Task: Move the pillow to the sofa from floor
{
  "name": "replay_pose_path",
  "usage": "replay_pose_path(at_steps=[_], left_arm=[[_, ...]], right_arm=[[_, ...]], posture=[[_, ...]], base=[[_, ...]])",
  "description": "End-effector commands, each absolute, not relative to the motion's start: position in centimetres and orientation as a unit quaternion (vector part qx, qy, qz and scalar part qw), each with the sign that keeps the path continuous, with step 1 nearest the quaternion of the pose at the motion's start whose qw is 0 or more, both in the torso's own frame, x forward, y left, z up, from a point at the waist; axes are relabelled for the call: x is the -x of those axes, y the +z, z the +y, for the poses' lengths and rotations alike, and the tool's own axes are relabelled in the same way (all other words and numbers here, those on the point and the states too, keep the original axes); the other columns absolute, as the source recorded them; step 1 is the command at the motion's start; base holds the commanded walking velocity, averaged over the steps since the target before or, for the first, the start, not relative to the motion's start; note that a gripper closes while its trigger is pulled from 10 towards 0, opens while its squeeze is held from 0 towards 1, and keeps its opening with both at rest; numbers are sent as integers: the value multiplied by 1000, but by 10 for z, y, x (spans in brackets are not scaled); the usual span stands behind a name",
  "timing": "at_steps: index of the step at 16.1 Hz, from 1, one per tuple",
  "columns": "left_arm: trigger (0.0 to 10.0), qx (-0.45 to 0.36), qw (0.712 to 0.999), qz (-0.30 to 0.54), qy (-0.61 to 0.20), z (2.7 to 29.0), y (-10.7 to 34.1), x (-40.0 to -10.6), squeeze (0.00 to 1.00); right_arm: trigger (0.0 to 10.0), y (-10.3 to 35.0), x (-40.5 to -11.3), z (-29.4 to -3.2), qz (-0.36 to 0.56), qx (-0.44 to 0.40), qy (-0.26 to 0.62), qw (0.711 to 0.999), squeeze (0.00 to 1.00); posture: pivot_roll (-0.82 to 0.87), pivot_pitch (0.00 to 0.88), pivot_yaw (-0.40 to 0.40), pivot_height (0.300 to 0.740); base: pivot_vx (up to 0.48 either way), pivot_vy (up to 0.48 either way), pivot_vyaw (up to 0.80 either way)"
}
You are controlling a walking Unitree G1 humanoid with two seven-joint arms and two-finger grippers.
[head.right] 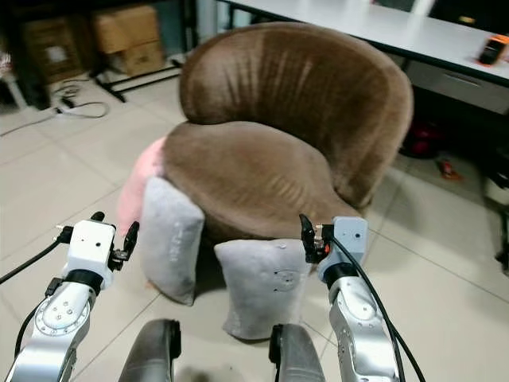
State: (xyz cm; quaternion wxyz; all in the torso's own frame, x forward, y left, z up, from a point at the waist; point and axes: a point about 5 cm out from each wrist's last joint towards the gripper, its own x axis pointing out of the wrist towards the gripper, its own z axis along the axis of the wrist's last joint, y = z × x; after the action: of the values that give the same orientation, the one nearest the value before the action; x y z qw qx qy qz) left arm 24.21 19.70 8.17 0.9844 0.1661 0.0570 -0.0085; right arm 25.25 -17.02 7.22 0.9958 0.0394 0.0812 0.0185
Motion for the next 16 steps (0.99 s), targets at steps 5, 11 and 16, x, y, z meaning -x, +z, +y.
replay_pose_path(at_steps=[5,11,16], left_arm=[[10000,-112,992,55,-8,195,85,-246,878],[10000,-155,987,45,-16,195,87,-253,945],[10000,-139,989,35,-37,191,89,-252,992]], right_arm=[[10000,75,-255,-176,76,-35,8,996,0],[10000,68,-254,-177,94,-32,-4,995,0],[10000,68,-254,-181,98,-29,-19,995,0]], posture=[[30,0,-27,624],[26,0,-23,624],[25,0,-24,624]], base=[[0,0,0],[0,0,0],[243,0,-265]])
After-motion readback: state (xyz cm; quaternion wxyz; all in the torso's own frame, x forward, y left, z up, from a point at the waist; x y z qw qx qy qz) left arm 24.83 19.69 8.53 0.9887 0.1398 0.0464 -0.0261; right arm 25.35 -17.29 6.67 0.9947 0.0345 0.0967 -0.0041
